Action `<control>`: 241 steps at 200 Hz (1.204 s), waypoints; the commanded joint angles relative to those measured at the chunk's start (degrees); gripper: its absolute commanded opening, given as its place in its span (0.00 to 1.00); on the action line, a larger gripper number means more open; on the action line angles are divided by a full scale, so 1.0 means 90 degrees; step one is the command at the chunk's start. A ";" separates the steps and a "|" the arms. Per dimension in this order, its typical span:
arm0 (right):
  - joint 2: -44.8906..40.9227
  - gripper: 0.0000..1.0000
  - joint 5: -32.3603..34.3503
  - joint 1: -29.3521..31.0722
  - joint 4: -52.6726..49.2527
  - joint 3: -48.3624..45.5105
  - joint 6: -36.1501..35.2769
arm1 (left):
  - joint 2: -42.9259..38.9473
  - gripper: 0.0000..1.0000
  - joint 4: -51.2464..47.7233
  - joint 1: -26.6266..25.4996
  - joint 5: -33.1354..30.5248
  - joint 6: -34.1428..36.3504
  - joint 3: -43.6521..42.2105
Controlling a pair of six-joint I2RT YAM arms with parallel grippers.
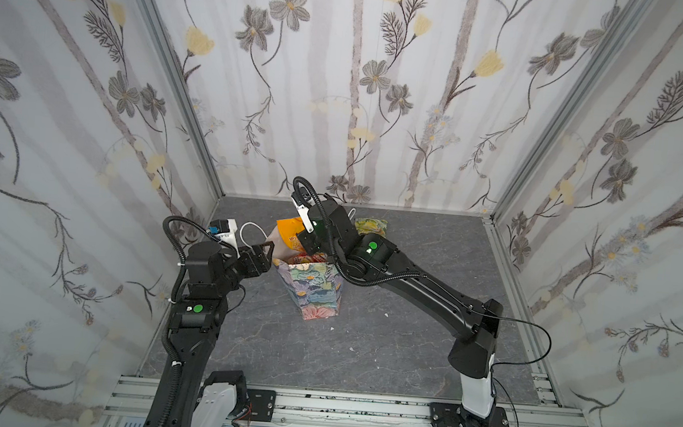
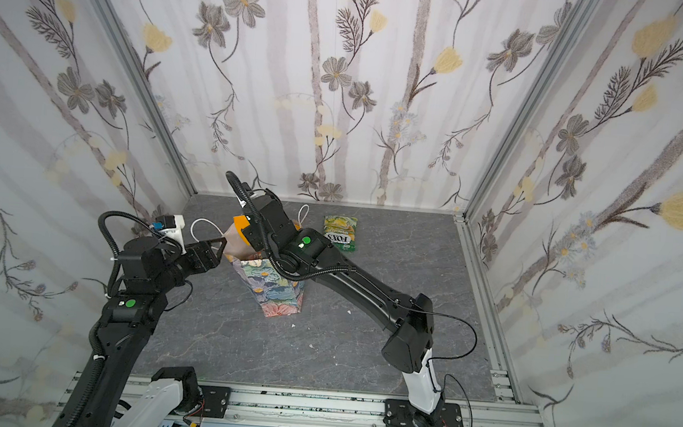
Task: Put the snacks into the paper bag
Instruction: 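Carry the LOT 100 packet over the bag opening and lower it in, then open the right gripper and move it toward the green Spring Tea packet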
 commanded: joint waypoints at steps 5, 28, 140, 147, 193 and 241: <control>-0.0229 0.00 0.0283 0.0044 0.0580 -0.0316 -0.0026 | 0.0080 0.76 0.0294 0.0005 0.0295 0.0022 -0.0039; -0.0379 0.00 0.0145 0.0060 0.0577 -0.0634 0.0157 | 0.0142 0.74 0.0289 0.0006 0.0346 0.0022 -0.0022; -0.0854 0.55 -0.1760 -0.0037 0.0063 -0.0628 0.0643 | 0.0131 0.72 0.0329 -0.0001 0.0423 0.0022 -0.0058; -0.0850 0.50 -0.1679 -0.0088 0.0021 -0.0641 0.0696 | 0.0126 0.70 0.0327 0.0001 0.0440 0.0022 -0.0067; -0.1292 0.47 -0.1125 -0.0163 0.0042 -0.0813 0.0678 | 0.0133 0.57 0.0327 -0.0004 0.0496 0.0030 -0.0070; -0.3165 0.48 -0.0625 -0.0342 0.1349 -0.2780 0.0947 | 0.0170 0.52 0.0327 -0.0004 0.0530 0.0023 -0.0075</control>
